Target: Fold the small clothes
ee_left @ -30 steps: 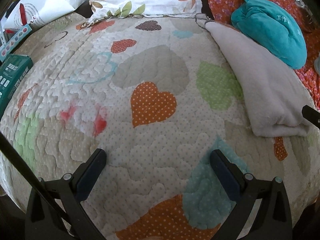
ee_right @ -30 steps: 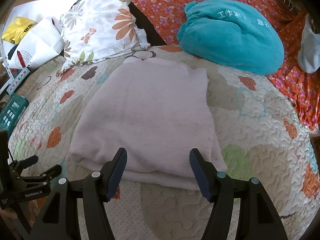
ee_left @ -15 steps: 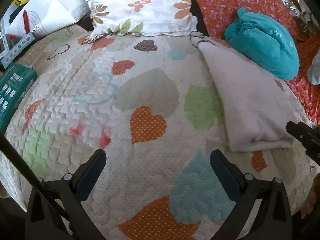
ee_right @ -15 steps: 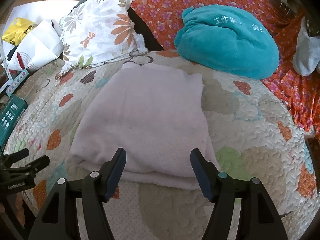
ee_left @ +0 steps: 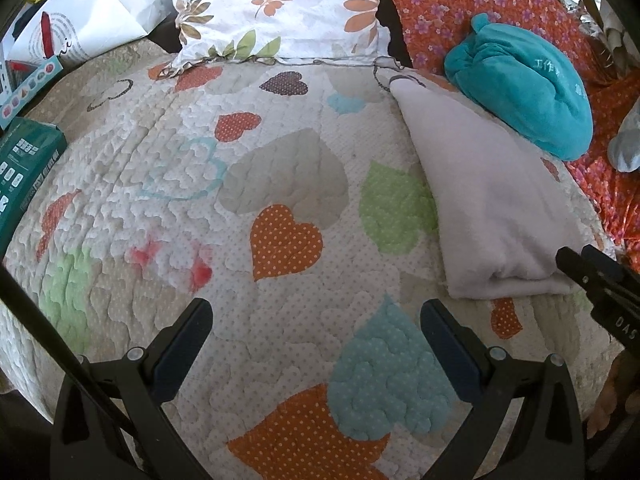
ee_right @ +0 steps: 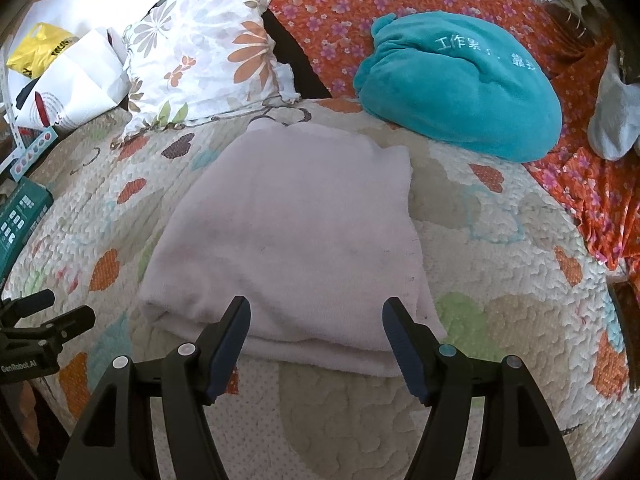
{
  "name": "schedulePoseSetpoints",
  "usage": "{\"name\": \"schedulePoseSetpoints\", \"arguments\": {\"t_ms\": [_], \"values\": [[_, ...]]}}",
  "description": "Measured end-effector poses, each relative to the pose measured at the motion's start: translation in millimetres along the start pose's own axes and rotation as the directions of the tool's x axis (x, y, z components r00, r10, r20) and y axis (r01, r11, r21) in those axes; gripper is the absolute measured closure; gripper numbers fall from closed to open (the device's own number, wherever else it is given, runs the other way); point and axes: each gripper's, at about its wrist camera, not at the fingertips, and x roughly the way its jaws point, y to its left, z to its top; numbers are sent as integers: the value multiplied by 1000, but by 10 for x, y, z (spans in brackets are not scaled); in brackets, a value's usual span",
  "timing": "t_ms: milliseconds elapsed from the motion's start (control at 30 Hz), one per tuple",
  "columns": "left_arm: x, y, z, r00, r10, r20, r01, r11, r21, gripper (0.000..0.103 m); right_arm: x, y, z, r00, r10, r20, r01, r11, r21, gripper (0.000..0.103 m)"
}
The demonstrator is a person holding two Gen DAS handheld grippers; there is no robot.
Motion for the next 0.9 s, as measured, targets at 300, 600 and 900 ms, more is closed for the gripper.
{"name": "schedulePoseSetpoints", "arguments": {"t_ms": [300,600,900], "values": [[-54,-35,8,1000,0,13,0,1000,5,0,20,41,-11,1000,-4,-3,4,1000,-23,29],[-61,-17,17,1000,13,13,-13,1000,-8,0,23,44,-7,1000,-3,-3,3,1000,-23,28],[-33,-54,-1,1000,-12,-7,12,1000,9,0,24,48,-14,1000,-3,-4,3,1000,-24,27]]}}
